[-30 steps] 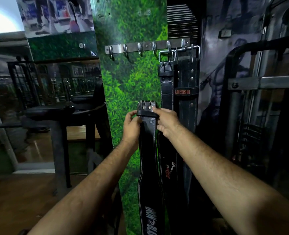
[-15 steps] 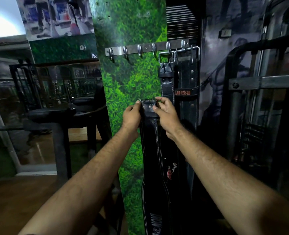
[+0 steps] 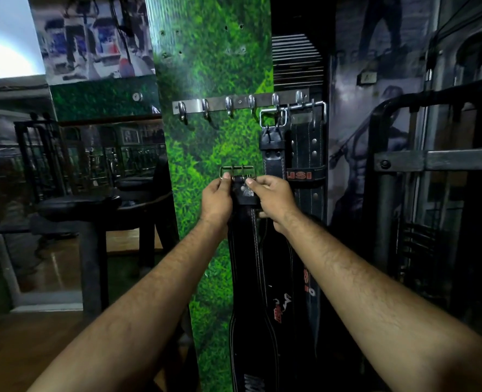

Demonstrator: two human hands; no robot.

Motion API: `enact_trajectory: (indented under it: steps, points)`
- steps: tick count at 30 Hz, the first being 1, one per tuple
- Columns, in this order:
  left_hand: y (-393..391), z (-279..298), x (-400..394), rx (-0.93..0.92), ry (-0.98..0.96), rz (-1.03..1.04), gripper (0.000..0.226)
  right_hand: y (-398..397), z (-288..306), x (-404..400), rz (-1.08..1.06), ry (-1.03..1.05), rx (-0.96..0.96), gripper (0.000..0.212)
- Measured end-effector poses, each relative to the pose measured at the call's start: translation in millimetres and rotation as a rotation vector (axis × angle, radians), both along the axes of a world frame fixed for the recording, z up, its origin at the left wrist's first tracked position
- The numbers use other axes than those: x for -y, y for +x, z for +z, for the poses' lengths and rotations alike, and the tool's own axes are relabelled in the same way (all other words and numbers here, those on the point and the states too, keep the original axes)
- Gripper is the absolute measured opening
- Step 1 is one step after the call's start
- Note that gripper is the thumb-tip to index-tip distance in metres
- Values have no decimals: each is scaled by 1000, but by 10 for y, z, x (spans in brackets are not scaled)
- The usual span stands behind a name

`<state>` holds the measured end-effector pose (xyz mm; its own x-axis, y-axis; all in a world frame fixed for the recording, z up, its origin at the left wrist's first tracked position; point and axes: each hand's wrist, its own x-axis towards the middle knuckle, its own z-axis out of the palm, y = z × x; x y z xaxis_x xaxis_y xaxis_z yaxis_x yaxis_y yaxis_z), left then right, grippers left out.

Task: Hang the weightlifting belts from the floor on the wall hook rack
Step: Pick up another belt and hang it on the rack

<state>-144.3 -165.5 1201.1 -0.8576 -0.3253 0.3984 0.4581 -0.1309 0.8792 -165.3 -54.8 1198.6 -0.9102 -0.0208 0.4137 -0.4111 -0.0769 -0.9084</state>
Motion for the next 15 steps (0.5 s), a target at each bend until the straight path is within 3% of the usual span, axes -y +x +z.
enact_trajectory:
  steps: [3, 7, 15]
  points:
    - [-142, 133, 21, -24, 13, 10, 43, -124, 133, 41, -53, -11, -66, 10]
    - [-363, 478, 8, -38, -91, 112, 34, -379, 400, 92, -196, -12, -180, 25]
    - [-996, 1205, -59, -56, -194, 201, 42, -865, 1049, 78, -485, 35, -244, 33]
